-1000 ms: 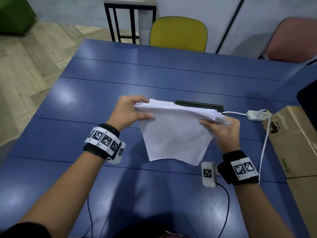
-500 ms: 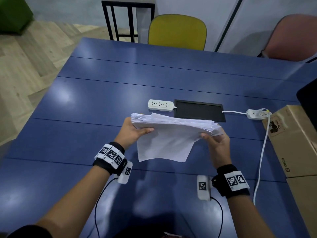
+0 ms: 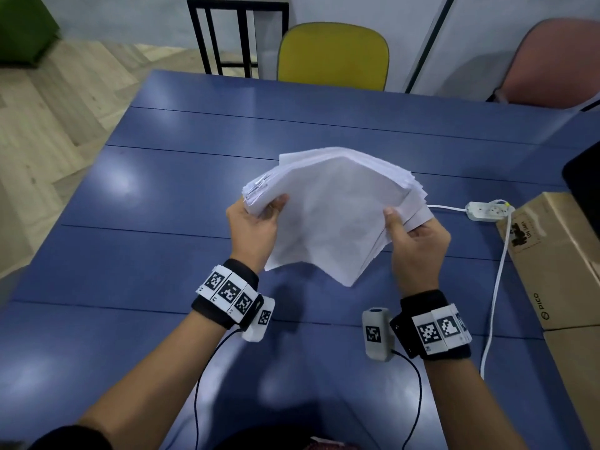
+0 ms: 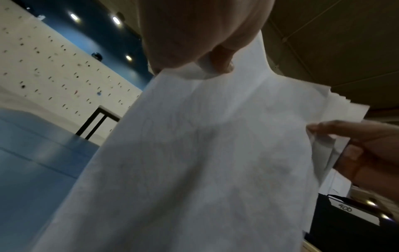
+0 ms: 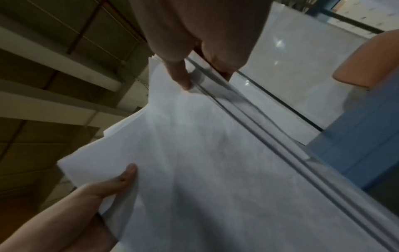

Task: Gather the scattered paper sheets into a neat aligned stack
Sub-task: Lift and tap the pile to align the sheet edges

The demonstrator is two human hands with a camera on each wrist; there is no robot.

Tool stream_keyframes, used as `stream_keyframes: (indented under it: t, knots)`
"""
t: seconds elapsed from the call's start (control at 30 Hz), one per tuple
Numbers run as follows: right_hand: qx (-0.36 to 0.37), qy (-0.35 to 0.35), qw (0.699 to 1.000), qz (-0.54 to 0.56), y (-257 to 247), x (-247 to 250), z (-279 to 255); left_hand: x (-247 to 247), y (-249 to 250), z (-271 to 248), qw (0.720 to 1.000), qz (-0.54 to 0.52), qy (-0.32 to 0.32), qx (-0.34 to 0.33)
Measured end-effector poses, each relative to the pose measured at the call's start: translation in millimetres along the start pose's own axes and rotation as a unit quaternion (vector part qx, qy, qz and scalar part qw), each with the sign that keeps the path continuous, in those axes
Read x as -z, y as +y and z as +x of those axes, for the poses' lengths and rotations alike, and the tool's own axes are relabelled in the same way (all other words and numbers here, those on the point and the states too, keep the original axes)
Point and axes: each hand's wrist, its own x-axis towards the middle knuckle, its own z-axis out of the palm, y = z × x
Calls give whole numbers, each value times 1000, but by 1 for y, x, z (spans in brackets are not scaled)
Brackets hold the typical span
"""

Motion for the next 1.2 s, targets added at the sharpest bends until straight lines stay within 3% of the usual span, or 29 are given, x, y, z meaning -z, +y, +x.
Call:
stream_keyframes:
  t: [0.1,0.2,0.33,0.53,0.7,0.83,1.2]
  knots:
    - [13,18,1000,-2,0,-3,-5,-1,0,-4,1000,3,-6,-19]
    - [-17,-9,1000,4,17,-3,-14,8,-18,-14,999,6,-17,35]
    - [-120,-34,992,28,49,5,-23,21,-42,-26,988,50,-80,126]
    - [-146,-61,987,28,64,29,-9,32,-43,-10,977,53,-160,132]
    - [-173,-91,981,8,66,15,-1,32,-40,-1,956,54,-245,151]
    - [-169,-105,979,44,52,12,8,36,-41,5,959,43,-234,156]
    - [-153,-163,975,-2,50,25,10,36,-45,8,951,56,-257,164]
